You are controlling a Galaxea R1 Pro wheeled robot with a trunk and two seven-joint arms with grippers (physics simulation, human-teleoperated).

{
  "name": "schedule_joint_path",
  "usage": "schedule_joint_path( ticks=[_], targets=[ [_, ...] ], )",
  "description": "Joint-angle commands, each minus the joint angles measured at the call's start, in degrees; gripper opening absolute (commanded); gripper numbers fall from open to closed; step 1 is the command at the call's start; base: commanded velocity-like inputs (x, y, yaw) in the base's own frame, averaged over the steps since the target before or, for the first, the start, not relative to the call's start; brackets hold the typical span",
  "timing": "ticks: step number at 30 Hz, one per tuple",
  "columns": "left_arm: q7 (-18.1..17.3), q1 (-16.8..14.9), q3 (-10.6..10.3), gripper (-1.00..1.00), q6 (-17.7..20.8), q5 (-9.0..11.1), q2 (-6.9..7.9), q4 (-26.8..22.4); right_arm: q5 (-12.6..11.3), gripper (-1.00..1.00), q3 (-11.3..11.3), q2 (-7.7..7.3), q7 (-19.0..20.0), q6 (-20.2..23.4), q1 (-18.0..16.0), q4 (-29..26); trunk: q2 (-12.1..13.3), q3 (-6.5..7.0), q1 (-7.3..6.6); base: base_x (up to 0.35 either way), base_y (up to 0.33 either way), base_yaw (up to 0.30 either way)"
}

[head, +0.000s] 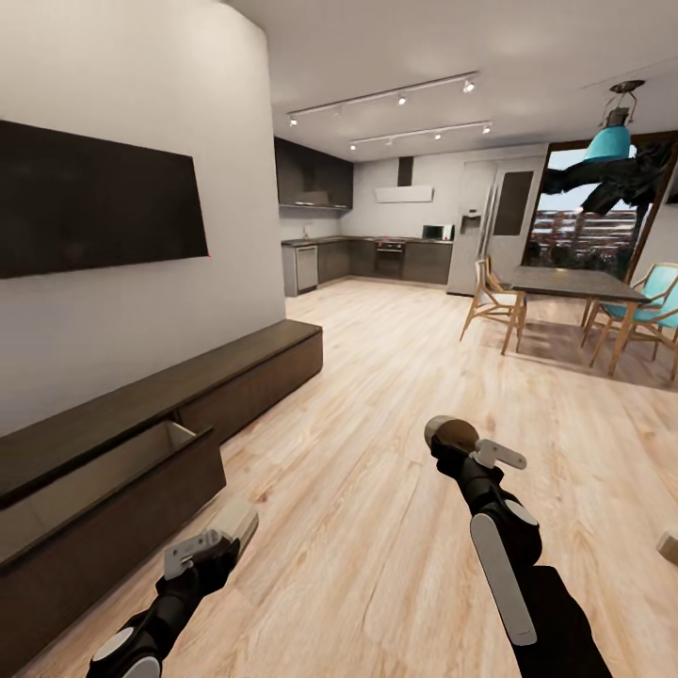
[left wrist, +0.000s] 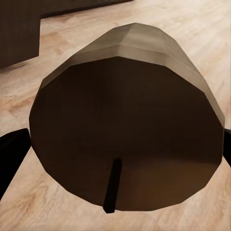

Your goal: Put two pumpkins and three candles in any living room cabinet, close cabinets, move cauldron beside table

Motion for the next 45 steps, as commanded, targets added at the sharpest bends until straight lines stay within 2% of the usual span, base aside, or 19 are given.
schedule_joint_path(
  ticks=[1,12,15,22,27,33,38,41,45],
  targets=[
    [0.43,-0.06,-0.13,-1.00,0.14,0.20,0.03,-0.09,-0.55,-1.00,0.06,-0.01,-0.51,0.15,-0.04,-0.07,0.38,0.12,-0.23,0.000,0.000,0.022],
    [0.54,-0.06,-0.22,-1.00,0.14,0.28,-0.02,-0.09,-0.55,-1.00,0.20,-0.36,-0.58,-2.13,0.65,-0.07,4.80,2.08,-2.65,0.000,0.000,0.217],
    [0.54,-0.06,-0.24,-1.00,0.14,0.30,-0.02,-0.09,-0.52,-1.00,1.30,-0.37,-0.58,-2.50,0.80,-0.07,6.00,2.62,-3.31,0.000,0.000,0.269],
    [0.54,-0.06,-0.22,-1.00,0.14,0.31,-0.02,-0.09,-0.47,-1.00,2.35,-0.37,-0.58,-3.98,1.45,-0.07,8.81,3.88,-4.85,0.000,0.000,0.272],
    [0.54,-0.06,-0.20,-1.00,0.20,0.35,-1.06,-0.02,-0.46,-1.00,3.46,-0.39,-0.58,-4.29,1.60,-0.07,10.81,4.78,-5.94,0.000,0.000,0.272],
    [0.55,-0.06,-0.20,-1.00,0.23,0.39,-1.64,2.29,3.49,-1.00,4.60,-0.38,-0.56,-6.13,2.06,-0.07,13.22,5.85,-7.26,0.000,0.000,0.273],
    [0.54,-0.06,-0.03,-1.00,0.26,0.26,-3.52,4.87,4.26,-1.00,5.48,-0.37,-0.58,-7.61,2.70,-0.07,15.22,6.75,-8.36,0.000,0.000,0.274],
    [0.54,-0.06,0.01,-1.00,0.38,0.23,-3.95,5.46,4.35,-1.00,5.57,-0.37,-0.58,-7.73,2.76,-0.07,16.43,7.29,-9.02,0.000,0.000,0.275],
    [0.67,-0.06,0.12,-1.00,4.57,0.22,-4.30,5.65,4.39,-1.00,5.59,-0.37,-0.58,-7.76,2.80,-0.07,18.03,8.01,-9.90,0.000,0.000,0.275]
  ],
)
